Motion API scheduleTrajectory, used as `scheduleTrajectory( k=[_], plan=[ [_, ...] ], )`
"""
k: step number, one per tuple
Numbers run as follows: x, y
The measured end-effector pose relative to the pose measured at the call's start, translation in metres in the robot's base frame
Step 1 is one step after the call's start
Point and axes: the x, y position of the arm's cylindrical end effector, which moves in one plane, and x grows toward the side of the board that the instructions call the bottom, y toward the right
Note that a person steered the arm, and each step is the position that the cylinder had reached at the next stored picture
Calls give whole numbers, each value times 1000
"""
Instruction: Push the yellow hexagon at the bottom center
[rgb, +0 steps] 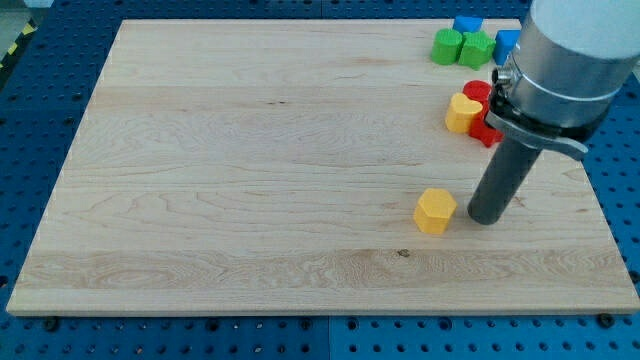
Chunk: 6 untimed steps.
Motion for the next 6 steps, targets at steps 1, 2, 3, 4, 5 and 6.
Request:
scheduleTrajectory(
  k=[1,2,3,4,5,6],
  plan=[
    [-17,-2],
    [-11,-22],
    [12,-51],
    [27,-72],
    [26,-87],
    [7,-85]
  ],
)
